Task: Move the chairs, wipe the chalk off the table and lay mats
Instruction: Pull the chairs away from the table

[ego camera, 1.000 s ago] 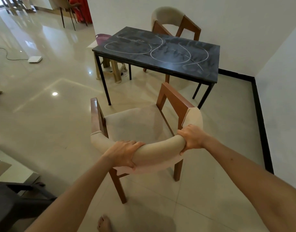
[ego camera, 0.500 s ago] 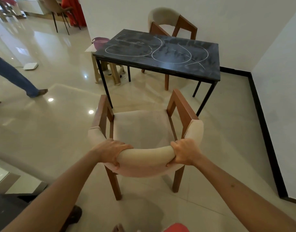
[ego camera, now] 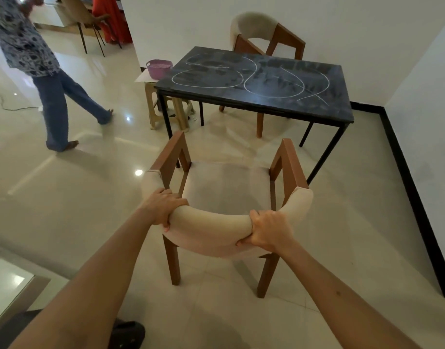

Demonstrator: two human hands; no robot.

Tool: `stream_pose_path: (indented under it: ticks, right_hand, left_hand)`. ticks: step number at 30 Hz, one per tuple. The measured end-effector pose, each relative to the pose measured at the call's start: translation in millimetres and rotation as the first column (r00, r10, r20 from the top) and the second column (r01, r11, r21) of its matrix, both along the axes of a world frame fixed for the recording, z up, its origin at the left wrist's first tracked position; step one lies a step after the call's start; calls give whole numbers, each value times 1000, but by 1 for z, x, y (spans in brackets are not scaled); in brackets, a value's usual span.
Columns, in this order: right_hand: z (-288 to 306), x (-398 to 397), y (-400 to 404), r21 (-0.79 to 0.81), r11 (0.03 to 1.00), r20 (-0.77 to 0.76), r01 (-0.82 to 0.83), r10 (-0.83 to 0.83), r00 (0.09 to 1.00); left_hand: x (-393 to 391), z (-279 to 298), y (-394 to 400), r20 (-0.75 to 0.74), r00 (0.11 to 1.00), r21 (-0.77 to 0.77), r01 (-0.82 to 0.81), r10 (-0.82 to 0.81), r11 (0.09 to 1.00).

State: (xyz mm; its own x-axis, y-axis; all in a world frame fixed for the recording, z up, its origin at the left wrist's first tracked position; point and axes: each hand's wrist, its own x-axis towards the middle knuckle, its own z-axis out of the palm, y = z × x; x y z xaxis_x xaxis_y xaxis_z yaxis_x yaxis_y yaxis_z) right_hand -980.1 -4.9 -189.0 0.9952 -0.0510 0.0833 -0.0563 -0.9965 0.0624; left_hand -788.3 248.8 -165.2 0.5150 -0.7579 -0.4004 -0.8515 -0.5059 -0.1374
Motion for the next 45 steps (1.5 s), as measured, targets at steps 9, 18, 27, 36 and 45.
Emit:
stream_pose_path:
  ticks: [9,18,27,36,45]
  right_hand:
    - [-25,2,-4,13,993,319,-116,106,942]
    - [-28,8,-11,14,984,361,-176,159,919]
    - [-27,27,-13,43,984,379,-172,143,914]
    - [-30,45,-9,25,987,422,-158,133,897]
    - [-28,69,-17,36,995,426,-92,68,902]
  left_hand:
    - [18,-3,6,-75,996,-27,39,-41,999]
    - [28,-3,2,-98,990,-19,96,-97,995]
    - [49,-3,-4,-102,990,-28,95,-97,995]
    - [71,-2,-6,-85,991,12,106,-104,994]
    - [98,2,-23,-55,992,31,119,-117,992]
